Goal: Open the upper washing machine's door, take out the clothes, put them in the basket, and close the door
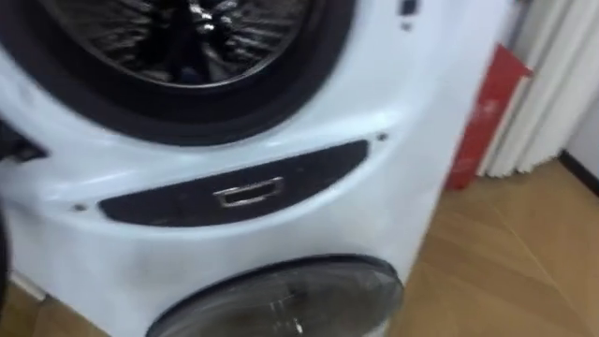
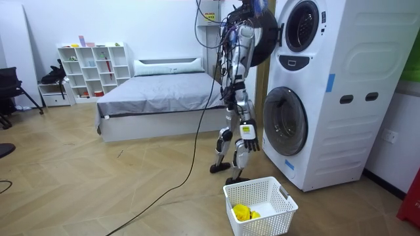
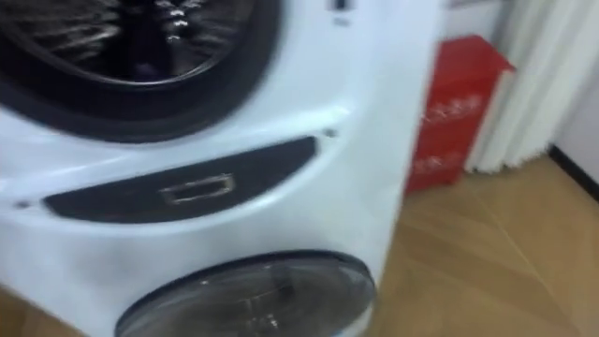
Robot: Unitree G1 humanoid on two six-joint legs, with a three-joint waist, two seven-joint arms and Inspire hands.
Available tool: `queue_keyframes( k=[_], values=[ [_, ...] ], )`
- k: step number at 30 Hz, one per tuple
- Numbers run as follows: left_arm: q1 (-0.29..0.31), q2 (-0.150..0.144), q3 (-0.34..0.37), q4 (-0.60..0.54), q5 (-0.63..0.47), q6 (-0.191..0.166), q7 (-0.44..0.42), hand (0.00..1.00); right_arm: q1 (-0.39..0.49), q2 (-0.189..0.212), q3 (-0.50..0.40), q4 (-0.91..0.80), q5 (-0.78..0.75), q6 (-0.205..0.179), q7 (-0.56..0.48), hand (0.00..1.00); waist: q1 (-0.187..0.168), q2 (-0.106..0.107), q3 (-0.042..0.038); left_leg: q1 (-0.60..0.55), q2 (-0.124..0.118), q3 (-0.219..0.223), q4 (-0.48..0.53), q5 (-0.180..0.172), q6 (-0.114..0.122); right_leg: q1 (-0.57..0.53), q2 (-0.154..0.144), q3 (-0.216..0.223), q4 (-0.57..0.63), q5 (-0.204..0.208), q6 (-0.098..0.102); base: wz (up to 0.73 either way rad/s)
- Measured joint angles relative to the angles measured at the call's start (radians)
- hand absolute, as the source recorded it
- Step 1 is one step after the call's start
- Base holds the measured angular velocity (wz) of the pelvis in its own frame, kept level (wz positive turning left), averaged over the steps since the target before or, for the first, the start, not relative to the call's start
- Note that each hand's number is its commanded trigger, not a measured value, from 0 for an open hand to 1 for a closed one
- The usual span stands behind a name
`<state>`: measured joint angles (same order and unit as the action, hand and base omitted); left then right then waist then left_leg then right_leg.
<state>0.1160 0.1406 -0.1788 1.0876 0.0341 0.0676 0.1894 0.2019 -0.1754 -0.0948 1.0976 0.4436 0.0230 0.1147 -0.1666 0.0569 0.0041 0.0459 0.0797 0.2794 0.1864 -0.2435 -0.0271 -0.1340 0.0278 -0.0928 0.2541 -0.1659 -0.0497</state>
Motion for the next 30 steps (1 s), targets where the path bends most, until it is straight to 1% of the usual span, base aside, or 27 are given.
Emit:
queue_keyframes(
  k=[1,3,4,5,6,8,9,10,11,12,14,15,16,17,18,19,20,21,22,23,24,25,26,27,28,29,30],
  values=[
    [-0.001,-0.001,0.003,0.000,-0.001,0.000,0.005,0.00,0.000,0.009,0.008,0.003,0.000,0.001,0.000,0.00,0.011,-0.007,-0.0004,0.003,0.000,-0.014,0.000,0.000,0.000,0.019,-0.001,-0.018,-0.019,0.002,0.002,0.42],
    [0.000,-0.001,0.011,0.000,-0.001,0.003,0.005,0.00,-0.004,0.010,0.016,0.014,-0.001,0.002,-0.003,0.00,0.013,-0.014,-0.0006,0.005,0.000,-0.025,-0.003,0.000,0.000,0.046,-0.005,-0.049,-0.035,0.004,0.004,0.36],
    [0.001,-0.001,0.020,0.000,-0.002,0.009,0.005,0.00,-0.005,0.010,0.021,0.025,0.000,0.002,-0.004,0.00,0.018,-0.015,-0.0008,0.012,-0.001,-0.035,-0.007,0.000,0.000,0.054,-0.006,-0.057,-0.035,0.004,0.004,0.14],
    [0.004,-0.001,0.026,-0.001,-0.001,0.014,0.005,0.00,-0.004,0.010,0.025,0.033,-0.001,0.002,-0.007,0.00,0.029,-0.020,0.0012,0.021,0.000,-0.042,-0.013,0.001,0.000,0.063,-0.006,-0.061,-0.037,0.004,0.004,0.06],
    [0.005,-0.002,0.034,-0.001,-0.001,0.014,0.005,0.00,-0.005,0.010,0.027,0.039,0.000,0.002,-0.008,0.00,0.034,-0.021,-0.0001,0.024,0.000,-0.043,-0.017,0.001,0.000,0.067,-0.006,-0.061,-0.040,0.004,0.004,0.03],
    [0.012,-0.004,0.073,-0.005,0.000,0.014,0.004,0.00,-0.006,0.018,0.033,0.059,-0.005,0.001,-0.009,0.00,0.052,-0.031,0.0021,0.040,0.002,-0.047,-0.023,0.001,0.000,0.088,-0.002,-0.066,-0.055,0.004,0.004,0.00],
    [0.012,-0.004,0.083,-0.007,0.000,0.014,0.003,0.00,-0.006,0.021,0.034,0.063,-0.007,0.002,-0.008,0.00,0.059,-0.036,0.0050,0.046,0.003,-0.049,-0.023,0.001,0.000,0.093,-0.001,-0.066,-0.056,0.004,0.004,-0.04],
    [0.013,-0.005,0.100,-0.009,0.001,0.012,0.002,0.00,-0.006,0.026,0.034,0.067,-0.017,0.003,-0.008,0.00,0.069,-0.046,0.0099,0.053,0.006,-0.055,-0.023,0.000,0.000,0.104,0.001,-0.070,-0.056,0.004,0.004,0.00],
    [0.016,-0.006,0.120,-0.008,0.001,0.012,0.001,0.00,-0.007,0.030,0.034,0.068,-0.028,0.009,-0.008,0.00,0.073,-0.055,0.0069,0.056,0.007,-0.069,-0.020,0.000,-0.001,0.116,0.003,-0.079,-0.062,0.004,0.004,0.08],
    [0.016,-0.006,0.127,-0.008,0.000,0.012,0.001,0.00,-0.007,0.031,0.034,0.069,-0.032,0.015,-0.007,0.00,0.073,-0.059,0.0046,0.057,0.007,-0.071,-0.018,0.000,-0.001,0.122,0.006,-0.082,-0.069,0.004,0.004,0.18],
    [0.020,-0.006,0.131,-0.008,-0.003,0.012,0.001,0.00,-0.007,0.035,0.037,0.068,-0.058,0.027,-0.011,0.00,0.088,-0.067,0.0039,0.069,0.012,-0.073,-0.016,0.000,-0.001,0.138,0.011,-0.089,-0.070,0.004,0.004,0.10],
    [0.023,-0.006,0.132,-0.008,-0.002,0.012,0.001,0.00,-0.007,0.035,0.041,0.068,-0.060,0.031,-0.013,0.00,0.094,-0.070,0.0018,0.072,0.012,-0.073,-0.014,0.000,-0.001,0.140,0.013,-0.087,-0.070,0.003,0.003,0.00],
    [0.034,-0.007,0.153,-0.013,0.001,0.006,0.001,0.00,-0.012,0.036,0.044,0.068,-0.068,0.036,-0.015,0.00,0.102,-0.074,0.0014,0.070,0.014,-0.075,0.002,-0.001,-0.003,0.145,0.014,-0.087,-0.070,0.003,0.002,-0.07],
    [0.035,-0.007,0.176,-0.007,0.001,-0.002,0.001,0.00,-0.017,0.036,0.045,0.070,-0.085,0.039,-0.017,0.00,0.113,-0.078,0.0043,0.065,0.017,-0.076,0.035,-0.006,-0.010,0.151,0.014,-0.085,-0.070,0.002,0.000,-0.07],
    [0.034,-0.007,0.197,-0.007,0.001,-0.007,0.001,0.00,-0.019,0.036,0.043,0.070,-0.106,0.043,-0.019,0.00,0.121,-0.080,0.0036,0.037,0.023,-0.082,0.095,-0.016,-0.022,0.153,0.014,-0.088,-0.066,-0.003,-0.007,0.00],
    [0.033,-0.007,0.205,-0.007,0.001,-0.009,0.001,0.00,-0.022,0.036,0.043,0.070,-0.116,0.044,-0.020,0.00,0.124,-0.081,0.0030,0.017,0.029,-0.090,0.141,-0.024,-0.025,0.153,0.015,-0.090,-0.066,-0.003,-0.009,0.00],
    [0.032,-0.003,0.220,-0.009,0.002,-0.014,0.001,0.00,-0.027,0.036,0.043,0.070,-0.139,0.043,-0.025,0.00,0.127,-0.082,0.0032,-0.027,0.039,-0.103,0.234,-0.030,-0.028,0.154,0.017,-0.093,-0.066,-0.002,-0.014,-0.03],
    [0.031,-0.002,0.228,-0.010,0.002,-0.015,0.001,0.00,-0.028,0.035,0.043,0.070,-0.146,0.043,-0.026,0.00,0.134,-0.081,0.0035,-0.046,0.047,-0.104,0.276,-0.030,-0.028,0.155,0.019,-0.097,-0.066,0.001,-0.018,-0.14],
    [0.029,0.000,0.236,-0.014,0.000,-0.015,0.002,0.00,-0.028,0.032,0.051,0.071,-0.154,0.041,-0.031,0.00,0.141,-0.078,0.0041,-0.085,0.059,-0.117,0.343,-0.029,-0.028,0.159,0.027,-0.106,-0.069,0.001,-0.026,-0.10],
    [0.026,0.001,0.236,-0.033,0.001,-0.014,0.002,0.00,-0.025,0.034,0.054,0.071,-0.164,0.035,-0.037,0.00,0.142,-0.078,0.0045,-0.110,0.067,-0.131,0.384,-0.030,-0.028,0.158,0.028,-0.113,-0.072,-0.004,-0.036,-0.03],
    [0.026,0.000,0.236,-0.045,0.003,-0.013,0.002,0.00,-0.024,0.035,0.054,0.071,-0.172,0.033,-0.039,0.00,0.141,-0.079,0.0041,-0.118,0.070,-0.133,0.397,-0.030,-0.028,0.154,0.029,-0.119,-0.072,-0.008,-0.043,0.12],
    [0.019,-0.003,0.237,-0.057,0.006,-0.013,-0.002,0.00,-0.025,0.034,0.050,0.069,-0.180,0.030,-0.043,0.00,0.131,-0.080,0.0059,-0.128,0.081,-0.136,0.436,-0.036,-0.030,0.144,0.032,-0.138,-0.068,-0.011,-0.053,0.00],
    [0.007,-0.012,0.235,-0.056,0.009,-0.013,-0.007,0.00,-0.025,0.024,0.042,0.066,-0.183,0.026,-0.055,0.00,0.134,-0.062,0.0195,-0.142,0.101,-0.143,0.540,-0.043,-0.034,0.143,0.046,-0.153,-0.056,-0.019,-0.065,-0.11],
    [0.008,-0.015,0.233,-0.053,0.009,-0.013,-0.010,0.00,-0.026,0.019,0.038,0.064,-0.187,0.025,-0.063,0.00,0.133,-0.055,0.0202,-0.139,0.104,-0.148,0.590,-0.045,-0.037,0.143,0.054,-0.157,-0.051,-0.022,-0.069,-0.15],
    [0.014,-0.018,0.233,-0.042,0.009,-0.011,-0.027,0.00,-0.025,0.014,0.035,0.061,-0.186,0.020,-0.079,0.00,0.112,-0.036,0.0114,-0.120,0.098,-0.167,0.635,-0.045,-0.037,0.145,0.065,-0.165,-0.048,-0.024,-0.072,0.17],
    [0.010,-0.018,0.231,-0.040,0.013,-0.012,-0.036,0.00,-0.022,0.016,0.032,0.060,-0.184,0.020,-0.084,0.00,0.084,-0.029,0.0112,-0.079,0.083,-0.183,0.632,-0.044,-0.039,0.145,0.068,-0.187,-0.043,-0.024,-0.073,0.38],
    [0.002,-0.018,0.228,-0.042,0.022,-0.012,-0.042,0.00,-0.022,0.016,0.031,0.060,-0.185,0.022,-0.083,0.00,0.076,-0.027,0.0105,-0.055,0.079,-0.188,0.615,-0.044,-0.039,0.139,0.068,-0.197,-0.033,-0.024,-0.073,0.57]
  ],
)
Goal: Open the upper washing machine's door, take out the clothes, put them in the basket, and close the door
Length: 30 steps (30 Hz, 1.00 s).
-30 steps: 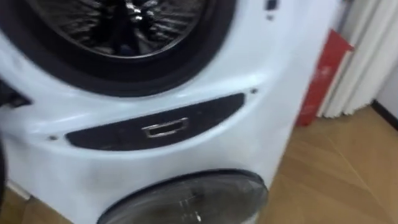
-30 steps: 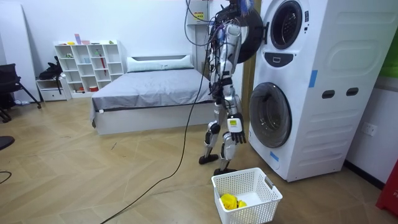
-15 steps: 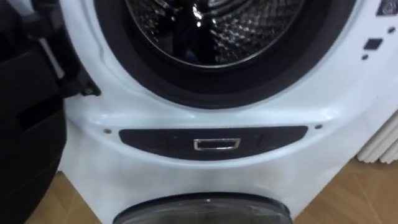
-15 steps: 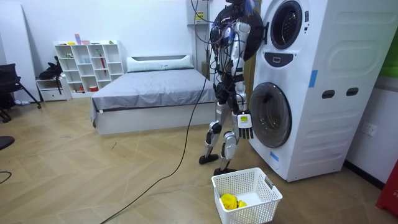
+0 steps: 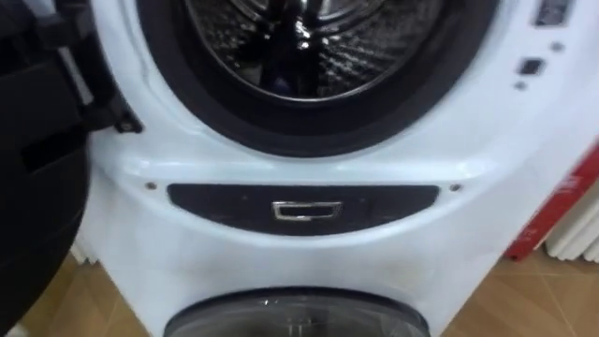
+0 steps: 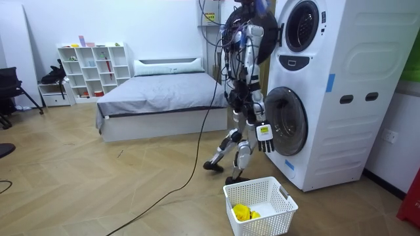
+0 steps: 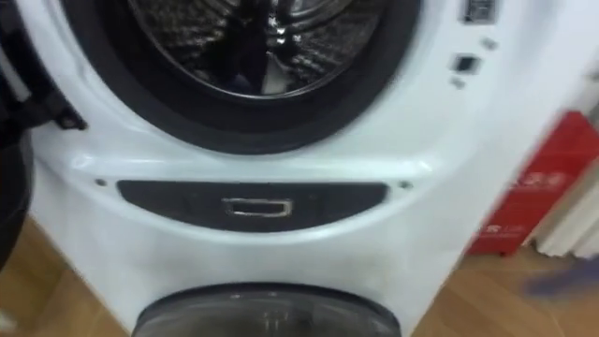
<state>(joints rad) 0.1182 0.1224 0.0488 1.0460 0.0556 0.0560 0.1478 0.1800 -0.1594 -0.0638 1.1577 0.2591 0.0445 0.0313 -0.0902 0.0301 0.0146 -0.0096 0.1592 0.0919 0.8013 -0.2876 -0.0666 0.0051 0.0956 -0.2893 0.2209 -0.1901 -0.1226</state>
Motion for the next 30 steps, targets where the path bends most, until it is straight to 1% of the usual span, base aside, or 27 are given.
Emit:
queue_keyframes(
  k=[1,2,3,4,5,6,7,8,9,10,11,12,13,14,15,16,17,19,20,21,22,23,24,25,26,28,30],
  values=[
    [-0.019,0.000,-0.012,-0.003,0.014,-0.001,-0.009,0.00,0.001,0.001,0.000,0.001,0.005,0.000,0.000,0.00,-0.012,0.004,0.0003,0.051,0.001,-0.009,-0.069,-0.003,-0.015,-0.014,0.000,-0.020,0.016,0.000,0.000,0.45],
    [-0.042,-0.001,-0.018,-0.003,0.020,-0.001,-0.014,0.00,-0.002,0.000,0.000,0.011,0.010,0.000,0.000,0.00,-0.016,0.015,-0.0028,0.113,0.003,-0.017,-0.204,-0.042,-0.047,-0.039,-0.001,-0.030,0.042,0.001,0.001,0.38],
    [-0.053,0.000,-0.021,-0.003,0.020,-0.001,-0.014,0.00,-0.008,0.001,0.000,0.015,0.012,0.000,0.001,0.00,-0.018,0.018,-0.0037,0.139,0.002,-0.019,-0.270,-0.064,-0.054,-0.053,-0.003,-0.035,0.053,0.001,0.001,0.27],
    [-0.073,0.000,-0.033,-0.003,0.023,-0.001,-0.014,0.00,-0.020,0.000,-0.004,0.020,0.016,0.001,0.002,0.00,-0.020,0.025,0.0013,0.184,0.003,-0.016,-0.396,-0.096,-0.048,-0.081,-0.005,-0.046,0.071,0.008,0.004,0.22],
    [-0.089,-0.001,-0.044,-0.001,0.026,-0.001,-0.014,0.00,-0.028,0.001,-0.018,0.020,0.015,0.001,0.002,0.00,-0.019,0.031,0.0035,0.207,0.004,-0.011,-0.502,-0.113,-0.043,-0.112,-0.007,-0.049,0.087,0.020,0.008,0.22],
    [-0.097,0.000,-0.050,0.000,0.026,-0.001,-0.014,0.00,-0.032,0.002,-0.023,0.020,0.013,0.000,0.003,0.00,-0.019,0.034,0.0044,0.214,0.002,-0.008,-0.541,-0.117,-0.038,-0.126,-0.010,-0.049,0.091,0.029,0.012,0.24],
    [-0.107,0.002,-0.069,0.003,0.026,-0.001,-0.014,0.00,-0.036,0.006,-0.041,0.019,0.010,0.000,0.006,0.00,-0.022,0.035,0.0028,0.215,-0.012,-0.003,-0.595,-0.109,-0.010,-0.150,-0.019,-0.047,0.087,0.053,0.024,0.11],
    [-0.103,0.003,-0.076,0.006,0.026,-0.001,-0.014,0.00,-0.036,0.012,-0.051,0.021,0.013,0.001,0.013,0.00,-0.017,0.020,-0.0010,0.211,-0.040,-0.001,-0.622,-0.075,0.049,-0.163,-0.036,-0.032,0.076,0.086,0.034,0.00],
    [-0.100,0.002,-0.076,0.007,0.026,-0.001,-0.014,0.00,-0.033,0.013,-0.061,0.022,0.016,0.002,0.017,0.00,-0.016,0.020,-0.0009,0.210,-0.054,-0.001,-0.631,-0.064,0.064,-0.162,-0.043,-0.025,0.062,0.102,0.041,-0.17],
    [-0.078,0.002,-0.076,0.011,0.026,-0.001,-0.014,0.00,-0.026,0.012,-0.073,0.019,0.021,0.001,0.021,0.00,-0.014,0.019,-0.0027,0.210,-0.072,0.005,-0.638,-0.052,0.083,-0.155,-0.052,-0.012,0.034,0.135,0.050,-0.17],
    [-0.059,0.004,-0.069,0.026,0.027,-0.001,-0.014,0.00,-0.016,0.012,-0.076,0.017,0.033,0.002,0.027,0.00,-0.014,0.013,-0.0050,0.199,-0.090,0.019,-0.632,-0.042,0.100,-0.156,-0.069,-0.006,0.020,0.165,0.057,-0.12],
    [-0.051,0.007,-0.069,0.036,0.026,0.001,-0.014,0.00,-0.010,0.013,-0.076,0.016,0.042,0.002,0.029,0.00,-0.019,0.004,-0.0094,0.193,-0.102,0.026,-0.631,-0.035,0.110,-0.159,-0.077,0.003,0.014,0.179,0.064,-0.07],
    [-0.035,0.012,-0.063,0.041,0.026,0.005,-0.014,0.00,-0.004,0.013,-0.076,0.015,0.064,0.002,0.034,0.00,-0.016,0.000,-0.0074,0.184,-0.118,0.039,-0.630,-0.024,0.125,-0.164,-0.093,0.030,0.007,0.202,0.079,0.13],
    [-0.027,0.019,-0.061,0.055,0.026,0.005,-0.014,0.00,0.009,0.014,-0.077,0.015,0.082,0.009,0.035,0.00,-0.019,-0.005,-0.0078,0.163,-0.128,0.055,-0.613,-0.019,0.134,-0.169,-0.115,0.055,0.039,0.194,0.101,0.25],
    [-0.027,0.021,-0.060,0.066,0.027,0.007,-0.014,0.00,0.016,0.013,-0.079,0.015,0.086,0.018,0.035,0.00,-0.024,-0.005,-0.0074,0.156,-0.127,0.075,-0.601,-0.018,0.135,-0.173,-0.130,0.057,0.096,0.166,0.124,0.52],
    [-0.025,0.025,-0.058,0.079,0.026,0.007,-0.013,0.00,0.034,0.011,-0.087,0.015,0.089,0.030,0.034,0.00,-0.026,-0.012,-0.0056,0.157,-0.124,0.111,-0.600,-0.016,0.133,-0.172,-0.157,0.072,0.216,0.105,0.146,0.45],
    [-0.012,0.027,-0.050,0.080,0.023,0.007,-0.010,0.00,0.041,0.009,-0.088,0.015,0.089,0.040,0.033,0.00,-0.016,-0.019,-0.0048,0.159,-0.124,0.132,-0.605,-0.007,0.135,-0.157,-0.177,0.094,0.308,0.060,0.160,0.29],
    [0.013,0.028,-0.028,0.083,0.019,0.009,-0.007,0.00,0.035,0.003,-0.088,0.015,0.086,0.039,0.025,0.00,-0.006,-0.021,-0.0065,0.158,-0.126,0.146,-0.604,0.000,0.135,-0.096,-0.198,0.106,0.341,0.024,0.171,-0.20],
    [0.023,0.028,-0.008,0.084,0.016,0.014,-0.002,0.00,0.027,0.004,-0.084,0.019,0.084,0.033,0.026,0.00,0.003,-0.032,-0.0074,0.154,-0.130,0.158,-0.604,0.005,0.132,-0.040,-0.203,0.111,0.306,0.007,0.175,-0.34],
    [0.024,0.029,0.004,0.084,0.015,0.017,0.000,0.00,0.025,0.005,-0.082,0.023,0.085,0.032,0.027,0.00,0.008,-0.035,-0.0083,0.153,-0.133,0.163,-0.604,0.007,0.129,-0.009,-0.205,0.114,0.271,-0.004,0.175,-0.40],
    [0.025,0.030,0.015,0.083,0.013,0.017,0.003,0.00,0.016,0.006,-0.072,0.040,0.083,0.031,0.026,0.00,0.022,-0.048,-0.0087,0.152,-0.137,0.178,-0.605,0.011,0.123,0.039,-0.200,0.125,0.178,-0.019,0.180,-0.42],
    [0.028,0.028,0.024,0.083,0.013,0.017,0.009,0.00,0.008,0.007,-0.065,0.046,0.081,0.032,0.023,0.00,0.030,-0.056,-0.0114,0.151,-0.138,0.191,-0.605,0.015,0.116,0.066,-0.191,0.120,0.097,-0.021,0.177,-0.47],
    [0.028,0.025,0.033,0.083,0.011,0.017,0.012,0.00,0.006,0.007,-0.065,0.046,0.083,0.031,0.024,0.00,0.037,-0.064,-0.0121,0.151,-0.137,0.200,-0.606,0.016,0.112,0.071,-0.188,0.120,0.067,-0.021,0.177,-0.53],
    [0.030,0.023,0.047,0.075,-0.006,0.017,0.019,0.00,-0.004,0.007,-0.066,0.047,0.084,0.031,0.025,0.00,0.041,-0.065,-0.0174,0.149,-0.136,0.207,-0.605,0.018,0.103,0.086,-0.180,0.117,0.015,-0.018,0.173,-0.41],
    [0.029,0.021,0.068,0.073,-0.018,0.017,0.022,0.00,-0.007,0.003,-0.068,0.047,0.086,0.030,0.027,0.00,0.040,-0.061,-0.0179,0.148,-0.128,0.205,-0.603,0.023,0.095,0.097,-0.173,0.113,-0.015,-0.002,0.161,-0.30],
    [0.021,0.025,0.107,0.071,-0.030,0.008,0.035,0.00,-0.007,0.002,-0.068,0.047,0.083,0.030,0.028,0.00,0.041,-0.058,-0.0211,0.148,-0.117,0.204,-0.605,0.030,0.084,0.102,-0.159,0.116,-0.036,0.006,0.150,-0.09],
    [0.012,0.028,0.143,0.064,-0.048,0.006,0.054,0.00,-0.007,-0.001,-0.068,0.047,0.070,0.020,0.030,0.00,0.041,-0.058,-0.0194,0.144,-0.108,0.199,-0.605,0.033,0.077,0.102,-0.145,0.115,-0.041,0.010,0.143,-0.02]
  ],
)
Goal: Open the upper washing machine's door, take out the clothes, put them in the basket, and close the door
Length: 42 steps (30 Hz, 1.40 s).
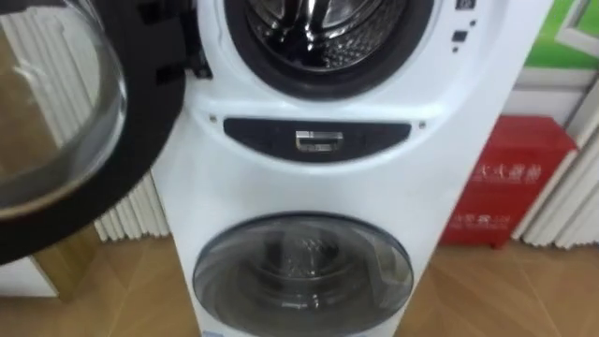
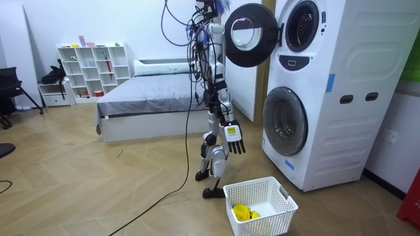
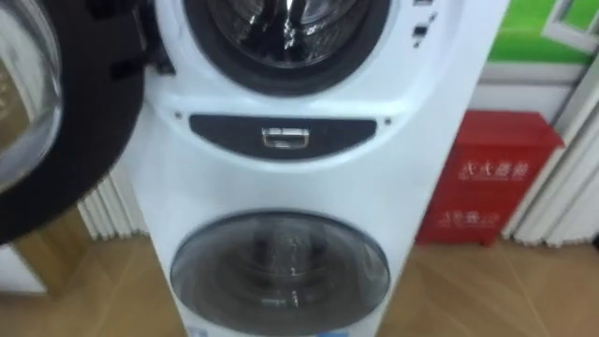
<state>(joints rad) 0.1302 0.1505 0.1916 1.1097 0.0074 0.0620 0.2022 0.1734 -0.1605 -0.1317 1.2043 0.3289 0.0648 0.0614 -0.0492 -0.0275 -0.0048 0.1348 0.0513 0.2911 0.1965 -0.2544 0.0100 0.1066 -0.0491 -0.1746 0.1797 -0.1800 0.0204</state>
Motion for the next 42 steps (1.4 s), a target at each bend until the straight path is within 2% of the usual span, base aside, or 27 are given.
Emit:
queue_keyframes(
  k=[3,4,6,8,9,11,13,15,16,17,19,22,24,26,27,29,30,32,33,35,39,42],
  values=[
    [-0.019,0.003,0.063,-0.012,-0.088,-0.003,0.016,0.00,0.000,-0.013,-0.025,-0.003,-0.018,-0.005,0.010,0.00,0.002,0.016,0.0045,-0.001,0.007,-0.003,-0.004,0.004,-0.009,0.006,0.011,-0.003,-0.011,0.005,-0.008,0.03],
    [-0.030,0.005,0.106,-0.018,-0.126,-0.003,0.029,0.00,0.003,-0.018,-0.053,-0.003,-0.019,-0.005,0.014,0.00,0.000,0.024,0.0085,0.002,0.007,-0.013,-0.008,0.005,-0.011,0.016,0.012,-0.011,-0.013,0.005,-0.008,0.20],
    [-0.043,0.022,0.169,-0.056,-0.157,-0.002,0.047,0.00,0.009,-0.026,-0.092,-0.003,-0.020,-0.005,0.016,0.00,0.003,0.035,0.0086,0.009,0.006,-0.029,-0.010,0.006,-0.013,0.022,0.015,-0.021,-0.014,0.005,-0.008,0.18],
    [-0.048,0.046,0.251,-0.213,-0.223,0.001,0.094,0.00,0.006,-0.031,-0.160,-0.021,-0.037,-0.005,0.016,0.00,0.008,0.045,0.0100,-0.005,0.007,-0.045,-0.009,0.008,-0.015,0.012,0.015,-0.029,-0.011,0.005,-0.009,0.12],
    [-0.055,0.059,0.256,-0.243,-0.246,-0.006,0.104,0.00,0.005,-0.033,-0.172,-0.028,-0.043,-0.006,0.016,0.00,0.009,0.048,0.0108,-0.008,0.006,-0.049,-0.009,0.009,-0.015,0.010,0.014,-0.031,-0.011,0.005,-0.009,0.16],
    [-0.089,0.126,0.272,-0.322,-0.327,-0.017,0.128,0.00,0.004,-0.040,-0.206,-0.056,-0.062,-0.011,0.016,0.00,0.017,0.066,0.0039,-0.016,0.006,-0.058,-0.007,0.009,-0.015,0.009,0.015,-0.040,-0.011,0.005,-0.009,0.12],
    [-0.132,0.160,0.301,-0.395,-0.335,-0.016,0.163,0.00,0.015,-0.038,-0.211,-0.063,-0.062,-0.012,0.012,0.00,0.024,0.074,0.0028,-0.017,0.003,-0.065,-0.008,0.009,-0.015,0.011,0.015,-0.048,-0.011,0.005,-0.009,0.12],
    [-0.158,0.208,0.313,-0.466,-0.376,-0.019,0.183,0.00,0.027,-0.037,-0.211,-0.076,-0.058,-0.010,0.015,0.00,0.039,0.082,0.0005,-0.017,0.003,-0.072,-0.008,0.009,-0.015,0.011,0.016,-0.045,-0.011,0.005,-0.009,0.05],
    [-0.163,0.244,0.322,-0.485,-0.400,-0.019,0.189,0.00,0.036,-0.038,-0.215,-0.092,-0.058,-0.009,0.014,0.00,0.043,0.086,-0.0029,-0.016,0.003,-0.073,-0.008,0.009,-0.015,0.010,0.016,-0.045,-0.012,0.005,-0.009,-0.09],
    [-0.171,0.267,0.340,-0.500,-0.410,-0.016,0.202,0.00,0.044,-0.039,-0.229,-0.097,-0.063,-0.010,0.012,0.00,0.047,0.097,-0.0060,-0.016,0.003,-0.078,-0.009,0.009,-0.015,0.009,0.016,-0.044,-0.014,0.005,-0.009,-0.10],
    [-0.192,0.276,0.393,-0.535,-0.410,-0.005,0.225,0.00,0.056,-0.039,-0.246,-0.098,-0.069,-0.003,-0.003,0.00,0.062,0.108,-0.0055,-0.011,-0.003,-0.081,-0.011,0.009,-0.015,0.008,0.016,-0.041,-0.014,0.005,-0.009,-0.14],
    [-0.206,0.316,0.445,-0.542,-0.409,0.006,0.233,0.00,0.080,-0.036,-0.247,-0.119,-0.088,0.002,-0.015,0.00,0.074,0.121,-0.0079,-0.003,-0.006,-0.114,-0.029,0.010,-0.015,0.014,0.016,-0.045,-0.014,0.004,-0.008,-0.05],
    [-0.218,0.337,0.479,-0.542,-0.410,0.027,0.231,0.00,0.086,-0.033,-0.272,-0.117,-0.088,0.004,-0.015,0.00,0.078,0.121,-0.0087,-0.003,-0.007,-0.119,-0.031,0.010,-0.015,0.013,0.016,-0.045,-0.014,0.004,-0.008,0.06],
    [-0.226,0.377,0.511,-0.553,-0.427,0.059,0.232,0.00,0.096,-0.032,-0.302,-0.119,-0.087,0.017,-0.015,0.00,0.083,0.119,-0.0086,-0.004,-0.008,-0.132,-0.031,0.010,-0.015,0.008,0.015,-0.047,-0.015,0.004,-0.008,0.05],
    [-0.226,0.386,0.517,-0.564,-0.429,0.065,0.232,0.00,0.099,-0.032,-0.312,-0.119,-0.089,0.020,-0.015,0.00,0.082,0.117,-0.0099,-0.004,-0.008,-0.132,-0.031,0.010,-0.015,0.008,0.015,-0.047,-0.015,0.004,-0.008,0.04],
    [-0.226,0.445,0.519,-0.580,-0.428,0.070,0.244,0.00,0.105,-0.033,-0.356,-0.120,-0.102,0.024,-0.015,0.00,0.086,0.108,-0.0150,-0.003,-0.009,-0.135,-0.031,0.010,-0.015,0.010,0.015,-0.047,-0.014,0.004,-0.008,0.00],
    [-0.228,0.461,0.519,-0.583,-0.428,0.071,0.247,0.00,0.105,-0.033,-0.366,-0.121,-0.104,0.024,-0.015,0.00,0.086,0.108,-0.0151,-0.003,-0.009,-0.135,-0.031,0.010,-0.015,0.010,0.015,-0.048,-0.014,0.004,-0.008,0.04],
    [-0.272,0.517,0.523,-0.592,-0.425,0.086,0.244,0.00,0.115,-0.034,-0.400,-0.134,-0.122,0.024,-0.013,0.00,0.098,0.108,-0.0148,-0.003,-0.010,-0.135,-0.031,0.010,-0.015,0.010,0.014,-0.047,-0.014,0.004,-0.008,0.00],
    [-0.284,0.532,0.523,-0.592,-0.425,0.087,0.244,0.00,0.119,-0.034,-0.403,-0.138,-0.126,0.024,-0.013,0.00,0.103,0.108,-0.0145,-0.003,-0.010,-0.135,-0.031,0.010,-0.015,0.010,0.014,-0.046,-0.014,0.004,-0.008,-0.05],
    [-0.324,0.585,0.523,-0.592,-0.427,0.086,0.242,0.00,0.125,-0.035,-0.405,-0.154,-0.142,0.023,-0.012,0.00,0.104,0.111,-0.0078,0.000,-0.011,-0.137,-0.031,0.010,-0.015,0.013,0.014,-0.044,-0.014,0.004,-0.008,0.00],
    [-0.358,0.613,0.523,-0.588,-0.429,0.086,0.237,0.00,0.123,-0.041,-0.404,-0.156,-0.138,0.022,0.005,0.00,0.108,0.107,0.0035,-0.005,-0.011,-0.139,-0.032,0.010,-0.015,0.011,0.015,-0.030,-0.014,0.003,-0.006,0.00],
    [-0.359,0.615,0.523,-0.588,-0.431,0.086,0.234,0.00,0.126,-0.048,-0.405,-0.156,-0.140,0.021,0.005,0.00,0.105,0.101,0.0003,-0.005,-0.011,-0.139,-0.031,0.010,-0.015,0.006,0.015,-0.029,-0.014,0.003,-0.006,-0.02]
  ],
)
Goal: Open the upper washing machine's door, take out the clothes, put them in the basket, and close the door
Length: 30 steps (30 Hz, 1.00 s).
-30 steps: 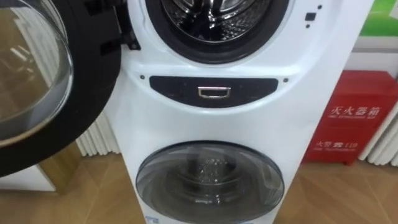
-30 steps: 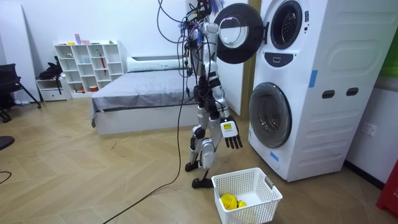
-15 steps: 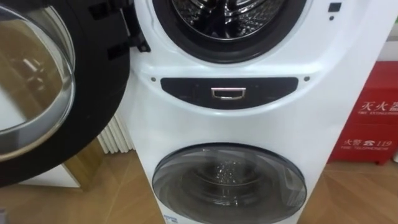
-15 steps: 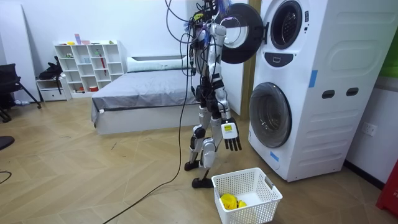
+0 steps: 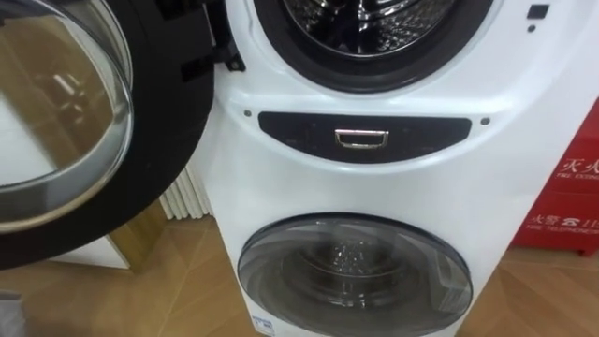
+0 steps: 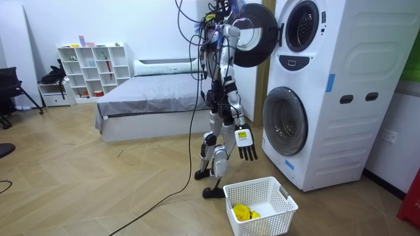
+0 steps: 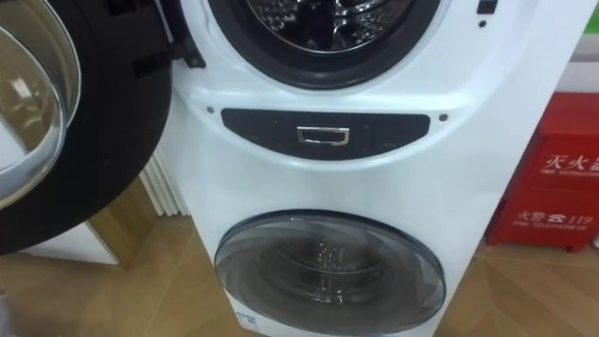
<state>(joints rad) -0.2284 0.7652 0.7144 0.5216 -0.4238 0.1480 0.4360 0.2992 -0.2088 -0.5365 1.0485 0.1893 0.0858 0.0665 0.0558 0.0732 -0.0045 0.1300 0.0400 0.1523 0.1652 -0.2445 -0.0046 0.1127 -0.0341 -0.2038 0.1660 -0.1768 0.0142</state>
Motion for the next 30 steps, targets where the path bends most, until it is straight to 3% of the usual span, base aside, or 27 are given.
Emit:
queue_keyframes(
  k=[4,12,15,16,18,20,21,23,27,30],
  values=[
    [-0.009,0.001,-0.011,-0.002,0.001,0.000,-0.012,0.00,0.022,-0.012,-0.001,-0.004,0.002,-0.005,0.000,0.00,-0.007,-0.011,-0.0057,0.002,0.000,-0.001,0.000,0.000,0.000,0.010,0.000,0.002,0.000,0.000,0.000,0.03],
    [-0.022,-0.001,-0.037,-0.002,0.005,-0.001,-0.016,0.00,0.036,-0.016,0.000,-0.027,-0.033,-0.011,0.024,0.00,-0.041,-0.042,0.0032,0.004,-0.003,-0.006,0.005,0.002,0.003,0.010,-0.003,0.008,0.000,0.000,0.000,0.02],
    [-0.022,-0.015,-0.090,-0.016,0.041,-0.002,-0.014,0.00,0.035,-0.027,0.016,-0.027,-0.044,-0.010,0.044,0.00,-0.057,-0.044,0.0047,-0.008,-0.011,-0.021,0.016,0.006,0.010,0.011,-0.013,-0.004,0.004,-0.001,0.002,0.25],
    [-0.022,-0.034,-0.098,-0.049,0.046,-0.002,-0.014,0.00,0.036,-0.029,0.025,-0.026,-0.048,-0.010,0.048,0.00,-0.057,-0.046,0.0062,-0.018,-0.011,-0.026,0.020,0.006,0.013,0.007,-0.018,-0.017,0.004,-0.001,0.002,0.24],
    [-0.022,-0.099,-0.100,-0.119,0.066,-0.001,-0.007,0.00,0.016,-0.031,0.044,-0.024,-0.078,-0.009,0.055,0.00,-0.064,-0.048,0.0074,-0.029,-0.020,-0.045,0.021,0.014,0.024,0.006,-0.029,-0.027,0.004,0.001,0.008,0.37],
    [-0.016,-0.189,-0.169,-0.220,0.136,0.002,-0.008,0.00,-0.011,-0.031,0.073,-0.022,-0.094,-0.008,0.061,0.00,-0.079,-0.051,0.0075,-0.047,-0.036,-0.074,0.025,0.025,0.039,0.005,-0.040,-0.018,0.006,0.009,0.020,0.45],
    [-0.003,-0.208,-0.174,-0.251,0.138,0.007,-0.017,0.00,-0.021,-0.030,0.084,-0.018,-0.096,-0.009,0.064,0.00,-0.080,-0.052,0.0079,-0.051,-0.038,-0.076,0.024,0.027,0.041,0.004,-0.042,-0.016,0.005,0.012,0.025,0.26],
    [0.064,-0.285,-0.220,-0.419,0.178,0.016,-0.030,0.00,-0.064,-0.029,0.135,0.020,-0.123,-0.009,0.082,0.00,-0.083,-0.065,0.0086,-0.067,-0.046,-0.101,0.042,0.032,0.050,0.005,-0.048,-0.021,0.006,0.027,0.034,0.32],
    [0.124,-0.326,-0.319,-0.597,0.259,0.029,-0.103,0.00,-0.107,-0.030,0.184,0.025,-0.121,-0.017,0.100,0.00,-0.084,-0.072,0.0106,-0.102,-0.055,-0.133,0.059,0.042,0.069,-0.008,-0.054,-0.017,0.000,0.064,0.043,0.32],
    [0.136,-0.333,-0.352,-0.656,0.269,0.041,-0.161,0.00,-0.121,-0.030,0.193,0.038,-0.120,-0.023,0.109,0.00,-0.084,-0.071,0.0106,-0.111,-0.057,-0.136,0.063,0.047,0.080,-0.014,-0.057,-0.017,0.002,0.085,0.042,0.05]
  ],
)
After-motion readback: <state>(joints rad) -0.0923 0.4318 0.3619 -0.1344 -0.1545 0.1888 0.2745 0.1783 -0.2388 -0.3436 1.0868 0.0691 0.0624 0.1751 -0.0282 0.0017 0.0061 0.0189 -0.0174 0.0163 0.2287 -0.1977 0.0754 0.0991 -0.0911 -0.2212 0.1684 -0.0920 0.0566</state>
